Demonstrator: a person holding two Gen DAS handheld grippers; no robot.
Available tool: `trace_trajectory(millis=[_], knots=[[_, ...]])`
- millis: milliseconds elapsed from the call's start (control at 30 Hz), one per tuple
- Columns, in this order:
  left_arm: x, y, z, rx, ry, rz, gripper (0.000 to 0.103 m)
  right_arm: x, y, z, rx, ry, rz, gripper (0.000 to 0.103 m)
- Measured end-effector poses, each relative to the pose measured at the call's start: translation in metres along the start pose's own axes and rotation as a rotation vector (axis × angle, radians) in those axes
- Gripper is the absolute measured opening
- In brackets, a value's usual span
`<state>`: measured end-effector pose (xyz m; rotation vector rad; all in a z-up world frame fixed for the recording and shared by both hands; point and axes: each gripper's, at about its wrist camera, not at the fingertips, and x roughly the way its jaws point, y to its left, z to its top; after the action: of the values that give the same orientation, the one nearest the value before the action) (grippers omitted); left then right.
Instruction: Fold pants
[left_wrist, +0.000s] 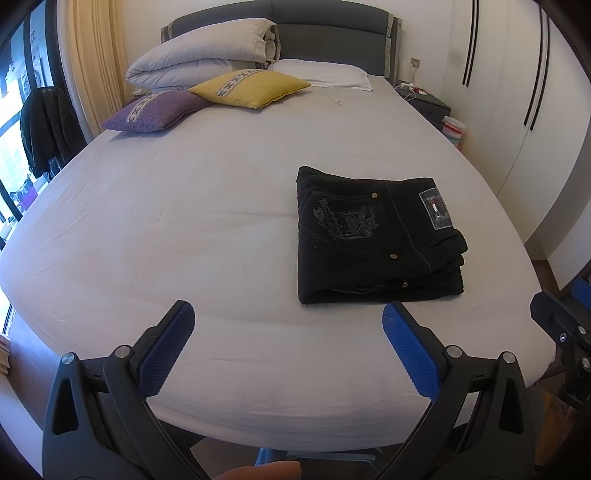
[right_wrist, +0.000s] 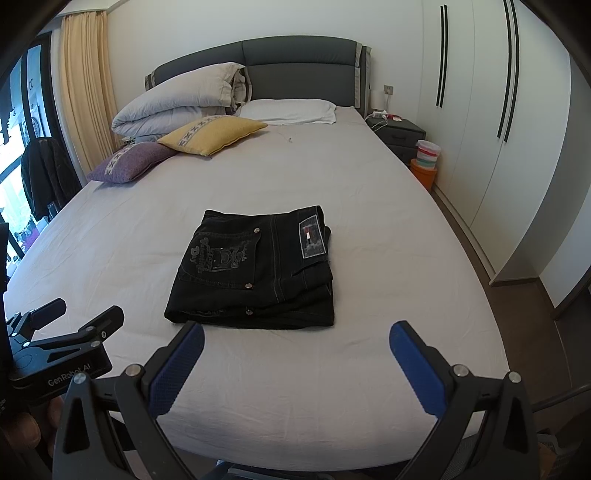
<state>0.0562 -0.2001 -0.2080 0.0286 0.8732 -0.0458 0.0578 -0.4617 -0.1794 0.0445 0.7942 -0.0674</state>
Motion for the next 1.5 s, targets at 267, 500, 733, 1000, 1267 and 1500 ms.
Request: trace_trajectory(millis=[267, 500, 733, 1000, 1267, 1500], knots=[[0.0002, -0.0003, -0.0002, 0.0, 0.001, 0.0, 0.103, 0.0012, -0.0001, -0.0027, -0.002, 0.003, 0.001, 0.103], [0.0003, -0.0008, -0.0004, 0.001, 0.003, 0.0, 0.103, 0.0016, -0.0001, -0.0034, -0.003, 0.005, 0.002, 0.103], [0.0011, -0.0015, 0.0004, 0.006, 0.007, -0.003, 0.103, 0.0036, -0.0014, -0.0062, -0.007, 0.009, 0.005, 0.103], [0.0015, -0.0014, 0.0004, 0.013, 0.009, -0.006, 0.103, 0.0043, -0.0028, -0.0054, -0.008, 0.011, 0.006, 0.103], [0.0023, -0.0014, 0.0001, 0.014, 0.011, -0.008, 0.103, 0.004, -0.003, -0.005, -0.008, 0.012, 0.006, 0.103], [0.0023, -0.0014, 0.0, 0.015, 0.011, -0.008, 0.103, 0.0039, -0.0036, -0.0044, -0.008, 0.013, 0.007, 0.103]])
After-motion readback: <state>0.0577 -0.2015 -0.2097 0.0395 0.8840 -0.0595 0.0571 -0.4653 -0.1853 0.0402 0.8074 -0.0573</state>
